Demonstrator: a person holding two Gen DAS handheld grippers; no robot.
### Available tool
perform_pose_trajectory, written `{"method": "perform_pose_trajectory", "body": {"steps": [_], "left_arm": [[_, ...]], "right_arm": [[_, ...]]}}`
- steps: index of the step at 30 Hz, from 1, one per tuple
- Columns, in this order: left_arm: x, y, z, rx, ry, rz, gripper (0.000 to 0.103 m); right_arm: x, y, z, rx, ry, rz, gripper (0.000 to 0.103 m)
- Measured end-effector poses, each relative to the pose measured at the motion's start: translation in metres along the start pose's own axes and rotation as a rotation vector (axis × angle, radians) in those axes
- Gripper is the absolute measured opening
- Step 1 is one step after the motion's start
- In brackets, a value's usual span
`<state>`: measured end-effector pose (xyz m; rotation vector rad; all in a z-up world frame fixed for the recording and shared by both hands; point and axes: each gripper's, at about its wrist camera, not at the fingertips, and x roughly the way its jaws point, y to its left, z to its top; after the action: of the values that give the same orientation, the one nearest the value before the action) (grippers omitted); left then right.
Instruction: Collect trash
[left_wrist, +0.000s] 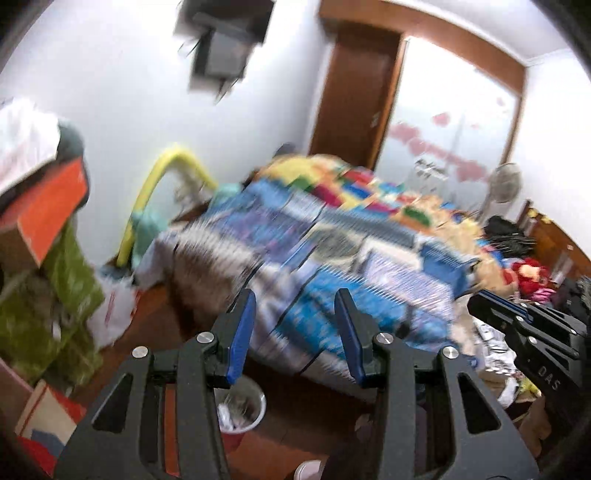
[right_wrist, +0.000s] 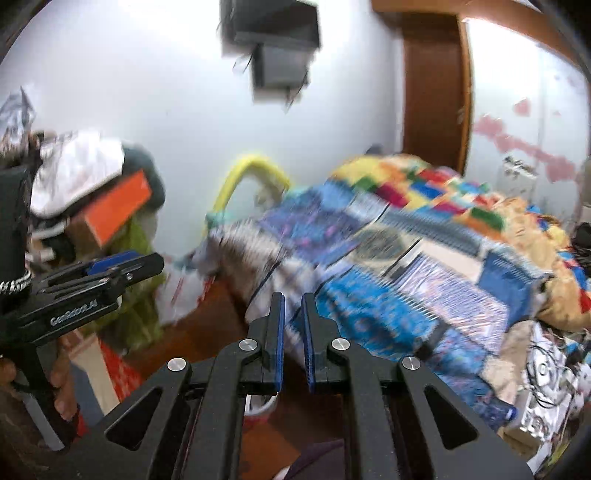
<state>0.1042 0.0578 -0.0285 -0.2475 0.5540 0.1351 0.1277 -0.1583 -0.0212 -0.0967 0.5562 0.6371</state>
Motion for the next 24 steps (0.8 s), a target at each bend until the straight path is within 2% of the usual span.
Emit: {"method": "perform_pose_trajectory", "body": {"steps": [3, 6, 10, 12, 13, 14, 15, 16, 17, 18, 20, 23, 24], "left_arm": [[-0.033, -0.025, 0.005, 0.054, -0.078, -0.061, 0.045], [-0.061, -0.044, 0.004, 0.100, -0.134, -0.106, 0.050], [-0.098, -0.065, -0.009, 0.165, -0.200, -0.137, 0.056], [-0.111, -0.070, -0.016, 0.179, -0.211, -0.147, 0.072], [-0.117, -0.071, -0.021, 0.185, -0.215, -0.150, 0.076], [-0.124, -0.071, -0.025, 0.193, -0.220, -0.153, 0.084], [-0.129, -0.073, -0.029, 0.200, -0.224, -0.151, 0.090], [-0.134, -0.073, -0.033, 0.208, -0.231, -0.144, 0.091], [-0.139, -0.073, -0.037, 0.214, -0.237, -0.135, 0.092], [-0.141, -0.072, -0.040, 0.220, -0.240, -0.126, 0.094], [-0.145, -0.070, -0.045, 0.221, -0.239, -0.114, 0.097], [-0.146, -0.067, -0.052, 0.212, -0.226, -0.116, 0.098], [-0.147, -0.067, -0.054, 0.211, -0.225, -0.113, 0.098]], "right_arm": [[-0.039, -0.003, 0.001, 0.037, -0.101, -0.063, 0.008], [-0.071, -0.004, 0.000, 0.072, -0.173, -0.118, 0.008], [-0.099, -0.001, -0.005, 0.113, -0.219, -0.166, 0.008], [-0.108, 0.005, -0.012, 0.131, -0.223, -0.185, 0.010], [-0.111, 0.007, -0.014, 0.139, -0.222, -0.191, 0.012], [-0.115, 0.008, -0.018, 0.149, -0.220, -0.197, 0.023], [-0.117, 0.011, -0.022, 0.162, -0.223, -0.207, 0.045], [-0.120, 0.012, -0.027, 0.170, -0.229, -0.215, 0.057], [-0.124, 0.012, -0.031, 0.179, -0.241, -0.227, 0.076], [-0.128, 0.014, -0.036, 0.186, -0.257, -0.241, 0.081], [-0.136, 0.018, -0.040, 0.193, -0.286, -0.271, 0.083], [-0.141, 0.020, -0.043, 0.204, -0.291, -0.305, 0.096], [-0.142, 0.020, -0.044, 0.211, -0.291, -0.313, 0.097]]}}
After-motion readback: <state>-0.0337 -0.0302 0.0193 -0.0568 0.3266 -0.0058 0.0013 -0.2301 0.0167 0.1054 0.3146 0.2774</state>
